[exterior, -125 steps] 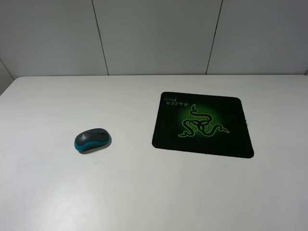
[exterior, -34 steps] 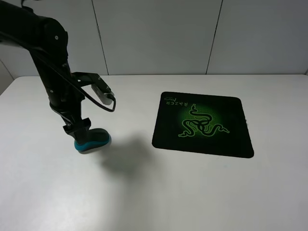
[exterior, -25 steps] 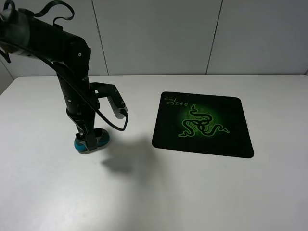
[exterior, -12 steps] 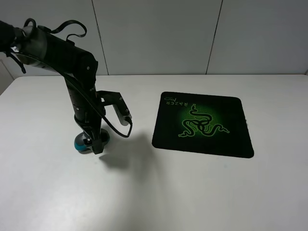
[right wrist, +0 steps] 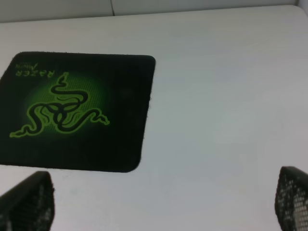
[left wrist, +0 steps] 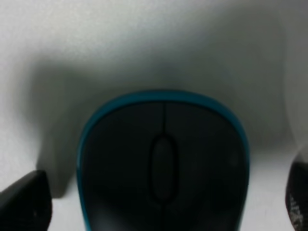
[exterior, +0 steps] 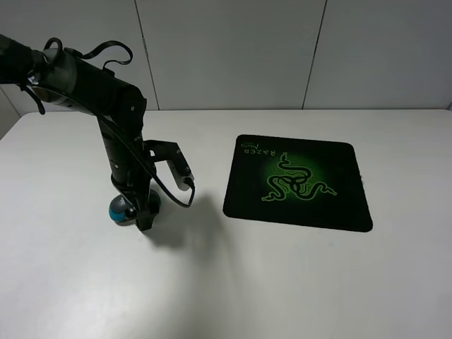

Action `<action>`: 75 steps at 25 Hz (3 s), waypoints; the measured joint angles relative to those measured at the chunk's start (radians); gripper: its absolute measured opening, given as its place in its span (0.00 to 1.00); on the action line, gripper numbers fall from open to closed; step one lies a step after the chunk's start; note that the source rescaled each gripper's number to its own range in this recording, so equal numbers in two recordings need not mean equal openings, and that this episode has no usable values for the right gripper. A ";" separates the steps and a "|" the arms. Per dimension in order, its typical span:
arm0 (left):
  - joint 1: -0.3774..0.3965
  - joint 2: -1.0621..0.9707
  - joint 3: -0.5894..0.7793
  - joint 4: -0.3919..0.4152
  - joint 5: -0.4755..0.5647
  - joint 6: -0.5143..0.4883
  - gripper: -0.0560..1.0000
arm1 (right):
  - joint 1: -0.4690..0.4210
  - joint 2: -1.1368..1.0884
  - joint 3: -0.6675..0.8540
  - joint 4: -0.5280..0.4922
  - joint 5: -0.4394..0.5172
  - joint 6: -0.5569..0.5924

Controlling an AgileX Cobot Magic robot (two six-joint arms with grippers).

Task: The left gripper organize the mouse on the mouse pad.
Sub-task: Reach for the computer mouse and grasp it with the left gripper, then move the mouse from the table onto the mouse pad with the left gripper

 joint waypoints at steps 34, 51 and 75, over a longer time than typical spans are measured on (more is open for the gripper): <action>0.000 -0.001 -0.094 0.000 0.071 -0.011 0.05 | 0.000 0.000 0.000 0.000 0.000 0.000; -0.068 -0.001 -0.408 -0.016 0.330 -0.101 0.05 | 0.000 0.000 0.000 0.000 0.000 0.000; -0.278 0.209 -0.771 -0.107 0.357 -0.189 0.05 | 0.000 0.000 0.000 0.000 0.000 0.000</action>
